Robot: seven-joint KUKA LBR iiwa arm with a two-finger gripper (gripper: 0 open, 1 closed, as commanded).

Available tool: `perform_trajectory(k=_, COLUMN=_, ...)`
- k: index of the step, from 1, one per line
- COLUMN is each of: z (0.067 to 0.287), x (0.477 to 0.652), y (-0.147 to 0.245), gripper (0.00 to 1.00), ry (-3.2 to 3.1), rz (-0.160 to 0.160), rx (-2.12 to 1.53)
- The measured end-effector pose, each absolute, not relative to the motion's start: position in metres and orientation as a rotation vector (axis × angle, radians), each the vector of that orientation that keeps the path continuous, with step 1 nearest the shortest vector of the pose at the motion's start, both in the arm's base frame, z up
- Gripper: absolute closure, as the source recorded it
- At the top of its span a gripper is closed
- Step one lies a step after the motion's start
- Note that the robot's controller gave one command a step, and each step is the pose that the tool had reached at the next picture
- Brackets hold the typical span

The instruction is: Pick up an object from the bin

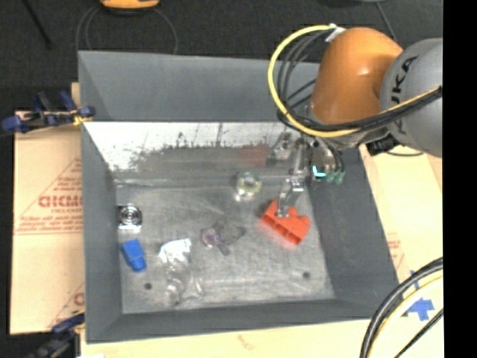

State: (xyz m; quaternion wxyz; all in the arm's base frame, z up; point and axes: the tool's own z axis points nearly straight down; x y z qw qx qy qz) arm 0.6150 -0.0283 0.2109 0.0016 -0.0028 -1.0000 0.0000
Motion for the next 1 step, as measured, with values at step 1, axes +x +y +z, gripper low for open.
perform_trajectory(k=1, z=0.0711, x=0.5931, y=-0.1106, gripper=0.00, ry=-3.145, rz=-0.003, rx=-0.221)
